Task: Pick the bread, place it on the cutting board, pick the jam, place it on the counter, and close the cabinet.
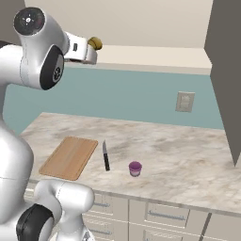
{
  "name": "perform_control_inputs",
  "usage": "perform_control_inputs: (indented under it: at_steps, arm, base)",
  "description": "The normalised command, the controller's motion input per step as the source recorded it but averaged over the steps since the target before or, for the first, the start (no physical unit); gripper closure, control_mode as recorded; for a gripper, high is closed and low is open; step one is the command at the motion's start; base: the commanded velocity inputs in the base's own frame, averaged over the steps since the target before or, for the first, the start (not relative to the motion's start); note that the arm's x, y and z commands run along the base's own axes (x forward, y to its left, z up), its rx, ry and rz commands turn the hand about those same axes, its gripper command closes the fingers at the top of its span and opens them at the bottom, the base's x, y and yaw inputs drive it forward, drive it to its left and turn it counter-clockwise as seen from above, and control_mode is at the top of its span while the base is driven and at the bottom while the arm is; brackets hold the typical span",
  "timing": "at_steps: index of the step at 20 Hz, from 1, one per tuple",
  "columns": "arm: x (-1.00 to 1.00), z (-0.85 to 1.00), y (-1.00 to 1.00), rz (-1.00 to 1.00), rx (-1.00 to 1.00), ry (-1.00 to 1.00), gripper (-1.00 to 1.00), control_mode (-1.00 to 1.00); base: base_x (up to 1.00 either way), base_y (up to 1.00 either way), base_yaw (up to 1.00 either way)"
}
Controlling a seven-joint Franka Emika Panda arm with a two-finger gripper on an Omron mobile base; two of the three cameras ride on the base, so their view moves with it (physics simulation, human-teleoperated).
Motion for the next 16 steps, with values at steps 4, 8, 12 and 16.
perform_control_inputs:
  at_steps: [4, 8, 12, 16]
  arm:
    - [0.36, 0.0, 0.02, 0.0, 0.0, -0.08, -1.0, -1.0]
    - [0.4, 0.0, 0.05, 0.0, 0.0, -0.06, -1.0, -1.0]
    - [0.42, 0.0, 0.14, 0.0, 0.0, 0.0, -1.0, -1.0]
    - [0.54, 0.02, 0.13, 0.0, 0.0, 0.0, -1.0, -1.0]
  base:
    - [0.0, 0.0, 0.0]
    - [0.0, 0.0, 0.0]
    - [0.0, 0.0, 0.0]
    - [0.0, 0.0, 0.0]
